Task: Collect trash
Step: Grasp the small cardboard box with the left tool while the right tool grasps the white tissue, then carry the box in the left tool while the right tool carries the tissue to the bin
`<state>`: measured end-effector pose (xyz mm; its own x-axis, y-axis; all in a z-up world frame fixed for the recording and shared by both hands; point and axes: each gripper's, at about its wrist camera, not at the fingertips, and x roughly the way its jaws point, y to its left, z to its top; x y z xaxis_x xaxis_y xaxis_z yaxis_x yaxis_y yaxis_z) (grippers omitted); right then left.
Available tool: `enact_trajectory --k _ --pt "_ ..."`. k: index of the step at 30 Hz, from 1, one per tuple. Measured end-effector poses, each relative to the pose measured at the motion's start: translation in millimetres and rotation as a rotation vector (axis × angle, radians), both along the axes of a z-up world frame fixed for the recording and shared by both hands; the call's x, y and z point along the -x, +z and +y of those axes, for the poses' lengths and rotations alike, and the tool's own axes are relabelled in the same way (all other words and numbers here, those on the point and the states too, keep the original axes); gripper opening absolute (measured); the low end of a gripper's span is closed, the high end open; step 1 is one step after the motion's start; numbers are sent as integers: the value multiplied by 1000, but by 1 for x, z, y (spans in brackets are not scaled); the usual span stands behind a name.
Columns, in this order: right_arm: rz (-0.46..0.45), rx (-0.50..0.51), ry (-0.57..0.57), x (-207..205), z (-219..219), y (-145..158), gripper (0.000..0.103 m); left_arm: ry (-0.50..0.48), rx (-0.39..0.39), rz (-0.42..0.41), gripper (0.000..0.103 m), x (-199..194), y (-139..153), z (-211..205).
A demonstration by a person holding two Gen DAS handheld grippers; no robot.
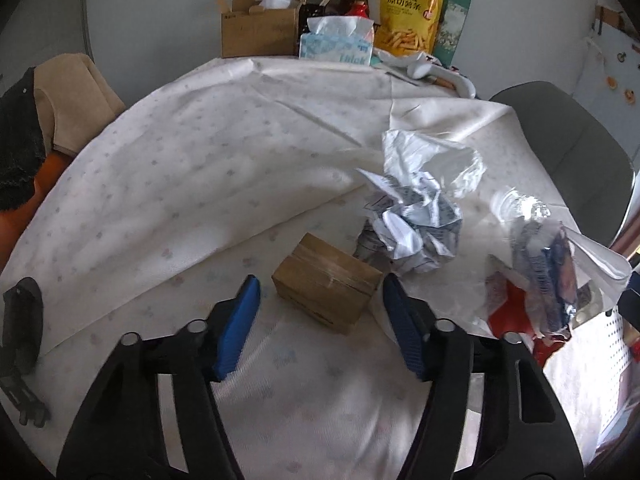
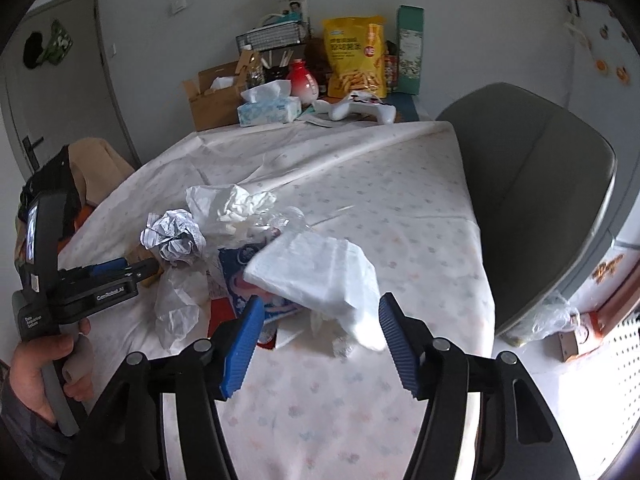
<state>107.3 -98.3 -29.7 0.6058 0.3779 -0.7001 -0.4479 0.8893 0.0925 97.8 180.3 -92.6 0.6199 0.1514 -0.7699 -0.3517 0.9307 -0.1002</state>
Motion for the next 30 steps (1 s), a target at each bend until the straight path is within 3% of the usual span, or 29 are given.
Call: enact_trajectory --k 6,9,11,14,25,30 --pt "-11 22 25 -7 16 0 61 0 15 -31 54 5 2 2" --pt "-11 18 39 -8 17 3 44 10 22 -47 54 13 8 2" --pt "-12 14 48 -9 17 5 17 14 19 -63 54 20 16 -1" --pt "-14 9 51 -10 11 8 9 11 14 -88 54 28 27 -7" --pt "-83 -86 0 -1 -38 41 8 -74 -10 -177 54 34 70 -57" --pt "-54 -181 -17 -3 -71 49 8 -136 -19 -198 54 29 82 -87"
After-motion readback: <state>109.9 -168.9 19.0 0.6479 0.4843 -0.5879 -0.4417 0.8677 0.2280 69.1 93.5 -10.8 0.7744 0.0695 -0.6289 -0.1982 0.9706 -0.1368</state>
